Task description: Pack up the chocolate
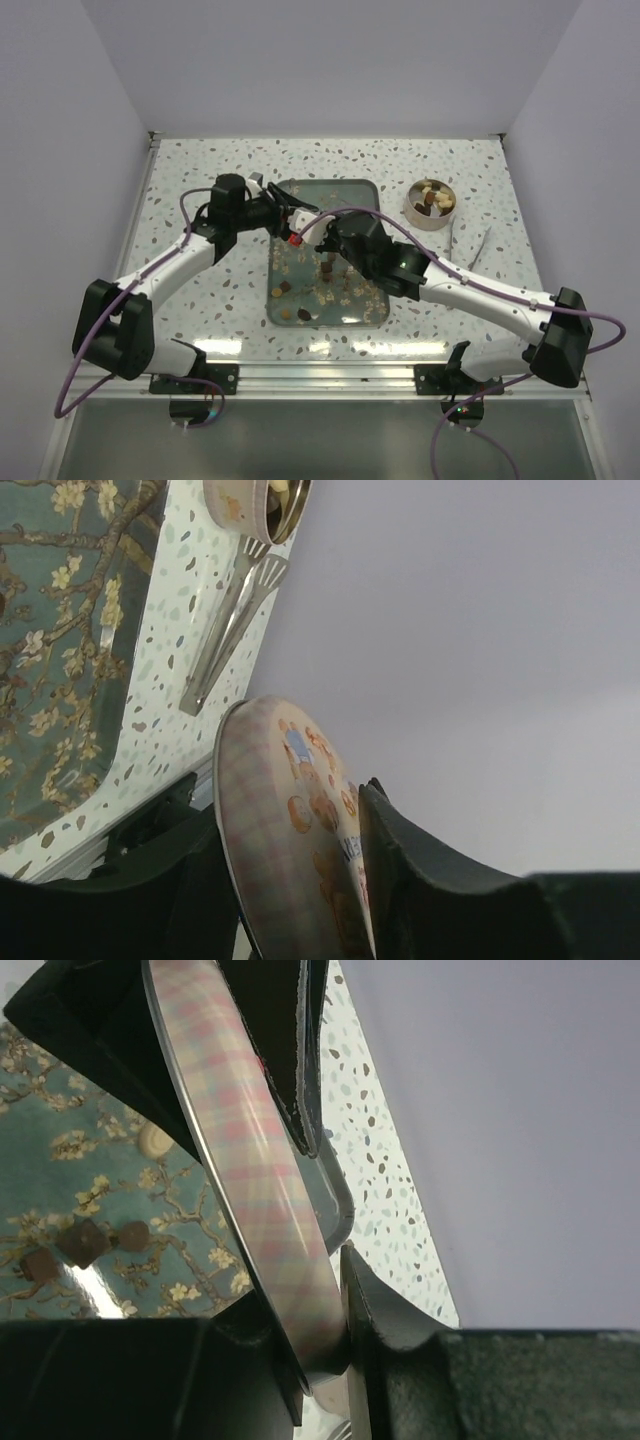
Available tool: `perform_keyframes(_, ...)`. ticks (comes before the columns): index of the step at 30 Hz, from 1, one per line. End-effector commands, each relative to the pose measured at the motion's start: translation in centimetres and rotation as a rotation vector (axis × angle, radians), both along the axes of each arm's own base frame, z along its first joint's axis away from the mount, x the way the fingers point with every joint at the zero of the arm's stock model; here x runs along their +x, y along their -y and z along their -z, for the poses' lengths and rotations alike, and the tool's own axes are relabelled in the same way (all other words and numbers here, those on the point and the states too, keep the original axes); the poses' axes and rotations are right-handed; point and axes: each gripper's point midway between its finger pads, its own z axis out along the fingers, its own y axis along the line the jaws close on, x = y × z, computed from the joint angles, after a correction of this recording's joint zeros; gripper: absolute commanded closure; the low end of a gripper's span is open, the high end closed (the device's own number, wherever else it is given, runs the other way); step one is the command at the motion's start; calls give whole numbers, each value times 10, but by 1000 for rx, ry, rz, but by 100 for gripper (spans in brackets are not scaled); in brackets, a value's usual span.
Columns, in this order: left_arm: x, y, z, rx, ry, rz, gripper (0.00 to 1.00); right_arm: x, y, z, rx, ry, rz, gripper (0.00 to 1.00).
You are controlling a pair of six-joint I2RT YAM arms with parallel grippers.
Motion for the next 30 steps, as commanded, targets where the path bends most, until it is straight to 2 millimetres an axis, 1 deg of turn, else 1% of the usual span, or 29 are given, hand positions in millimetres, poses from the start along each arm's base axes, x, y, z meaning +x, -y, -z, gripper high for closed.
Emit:
perform_keyframes(1,-9,9,-2,4,9,68,54,8,-24,-68,200,118,-36,79)
perform_keyframes(4,-9,9,-3,-5,5,63,64,9,-24,-62,187,111,-30,78)
perform_keyframes(5,-9,9,-3,-9,7,60,71,9,-24,-59,186,103,-30,77)
perform_keyframes(7,-10,9,-4,-14,5,58,77,9,-22,-56,184,99,-18,75)
perform_keyframes(8,-11,9,-2,-17,3,59,82,9,-22,-53,185,93,-12,74)
perform_keyframes(10,-12,8,-2,-31,-11,55,87,10,-18,-52,183,93,3,72)
perform_keyframes(12,-14,8,0,-59,-30,49,94,10,-13,-51,181,96,24,67)
perform_keyframes(14,-15,8,-1,-83,-29,47,100,11,-8,-49,178,99,51,52)
perform_keyframes(16,-16,9,-2,-94,-34,47,100,12,-4,-50,184,109,69,41)
perform_keyframes(17,-16,9,-3,-102,-27,49,100,12,-2,-47,182,108,77,40)
perform_keyframes(19,-16,9,-6,-120,-31,43,100,11,3,-51,198,123,95,37)
perform_keyframes(21,-15,8,-10,-157,-26,27,100,11,12,-48,182,126,122,36)
perform_keyframes(22,-15,7,-12,-174,-10,21,100,9,19,-52,185,134,135,26)
perform_keyframes(24,-11,3,-13,-195,0,1,100,6,37,-51,174,137,193,25)
perform_keyframes(25,-8,1,-13,-198,10,-7,100,4,44,-55,189,142,212,25)
perform_keyframes(26,-4,-4,-15,-202,28,-22,100,-2,56,-60,218,144,227,25)
perform_keyframes(28,4,-10,-15,-182,71,-44,100,-9,74,-61,235,141,264,24)
perform_keyframes(29,11,-17,-16,-166,85,-64,100,-15,80,-62,276,128,274,23)
perform_keyframes(30,15,-19,-15,-137,126,-64,100,-22,92,-69,303,124,285,23)
